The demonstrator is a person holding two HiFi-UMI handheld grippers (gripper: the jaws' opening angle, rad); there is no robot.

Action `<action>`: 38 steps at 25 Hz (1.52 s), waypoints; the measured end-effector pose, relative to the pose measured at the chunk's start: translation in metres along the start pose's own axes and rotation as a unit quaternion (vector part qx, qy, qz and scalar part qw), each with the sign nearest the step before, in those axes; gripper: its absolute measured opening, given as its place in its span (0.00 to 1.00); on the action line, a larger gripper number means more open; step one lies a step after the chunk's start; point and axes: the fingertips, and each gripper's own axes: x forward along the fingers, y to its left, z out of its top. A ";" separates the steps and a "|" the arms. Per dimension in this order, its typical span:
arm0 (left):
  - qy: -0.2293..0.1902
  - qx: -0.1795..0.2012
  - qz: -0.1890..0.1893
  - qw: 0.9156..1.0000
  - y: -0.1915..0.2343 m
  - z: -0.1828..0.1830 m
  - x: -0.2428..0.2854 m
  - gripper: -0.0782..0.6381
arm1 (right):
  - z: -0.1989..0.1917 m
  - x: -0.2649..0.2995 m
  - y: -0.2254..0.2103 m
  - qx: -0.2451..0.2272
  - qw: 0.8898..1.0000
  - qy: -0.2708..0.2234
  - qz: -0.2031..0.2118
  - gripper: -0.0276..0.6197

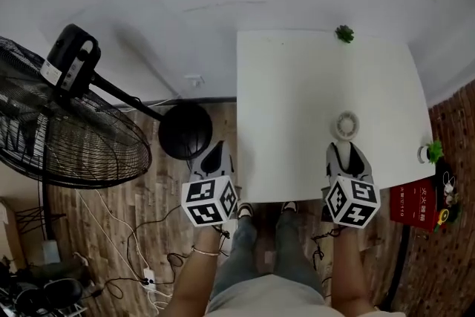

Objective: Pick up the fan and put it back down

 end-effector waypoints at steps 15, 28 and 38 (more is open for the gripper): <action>0.061 0.023 -0.010 0.998 0.022 -0.062 0.005 0.12 | -0.092 0.005 0.000 0.001 0.997 0.075 -0.016 0.34; 0.080 0.017 -0.003 0.997 0.033 -0.091 0.000 0.12 | -0.118 0.013 0.001 -0.022 0.993 0.118 -0.018 0.34; 0.087 0.012 0.000 0.996 0.033 -0.102 0.000 0.12 | -0.128 0.017 0.001 -0.036 0.990 0.137 -0.016 0.34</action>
